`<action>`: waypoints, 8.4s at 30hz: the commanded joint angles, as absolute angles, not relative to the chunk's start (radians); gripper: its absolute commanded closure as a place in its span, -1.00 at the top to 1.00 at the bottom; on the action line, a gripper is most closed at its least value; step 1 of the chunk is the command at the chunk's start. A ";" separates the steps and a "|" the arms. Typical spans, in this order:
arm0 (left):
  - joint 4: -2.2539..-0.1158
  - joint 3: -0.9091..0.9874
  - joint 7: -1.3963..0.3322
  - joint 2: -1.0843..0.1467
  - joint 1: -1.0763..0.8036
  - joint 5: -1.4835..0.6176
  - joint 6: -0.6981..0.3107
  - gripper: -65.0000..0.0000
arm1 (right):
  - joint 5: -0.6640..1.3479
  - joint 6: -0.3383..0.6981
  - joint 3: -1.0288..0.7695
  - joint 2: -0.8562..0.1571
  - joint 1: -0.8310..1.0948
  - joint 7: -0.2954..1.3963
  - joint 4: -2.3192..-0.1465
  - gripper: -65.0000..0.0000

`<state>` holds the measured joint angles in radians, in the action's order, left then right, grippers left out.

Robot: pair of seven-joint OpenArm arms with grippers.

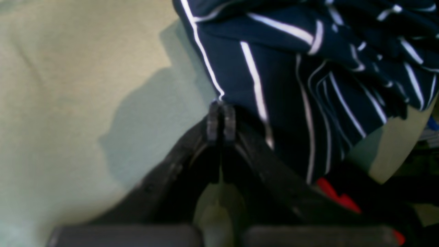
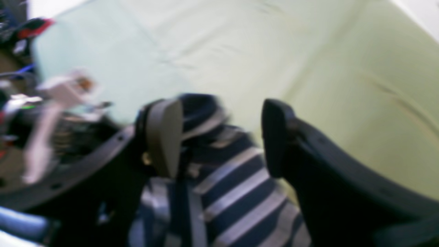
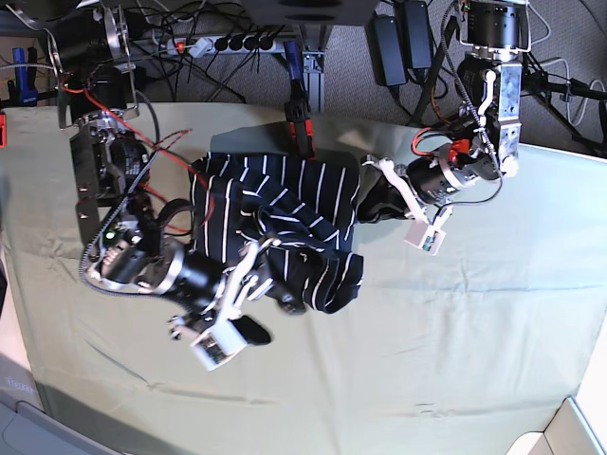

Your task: Fold the T-shirt properly

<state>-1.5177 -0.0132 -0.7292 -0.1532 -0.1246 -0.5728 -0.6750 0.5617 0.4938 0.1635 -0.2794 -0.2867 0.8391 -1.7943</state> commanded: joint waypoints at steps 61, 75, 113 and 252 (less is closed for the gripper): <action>-1.765 0.028 -0.881 -0.291 -0.103 -0.804 -0.698 -1.00 | 0.467 0.564 0.106 -0.238 -0.442 0.781 -1.438 -1.00; -1.765 -0.020 -0.924 -0.313 -0.247 -0.789 -0.698 -1.00 | 0.335 0.564 0.107 -0.289 -0.469 0.693 -1.277 -1.00; -1.756 -0.131 -0.826 -0.167 -0.257 -0.529 -0.665 -1.00 | 0.284 0.564 0.288 -0.332 -0.475 0.627 -1.209 -1.00; -1.145 -0.176 -0.735 -0.226 0.379 -0.464 -0.593 -1.00 | 0.701 0.564 -0.437 -0.477 -0.085 0.926 -1.621 -1.00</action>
<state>-1.1259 -0.1799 -0.7540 -0.2249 0.3496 -0.4515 -0.5919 0.6888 0.4938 -0.4274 -0.4538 -0.0734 0.9463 -1.6035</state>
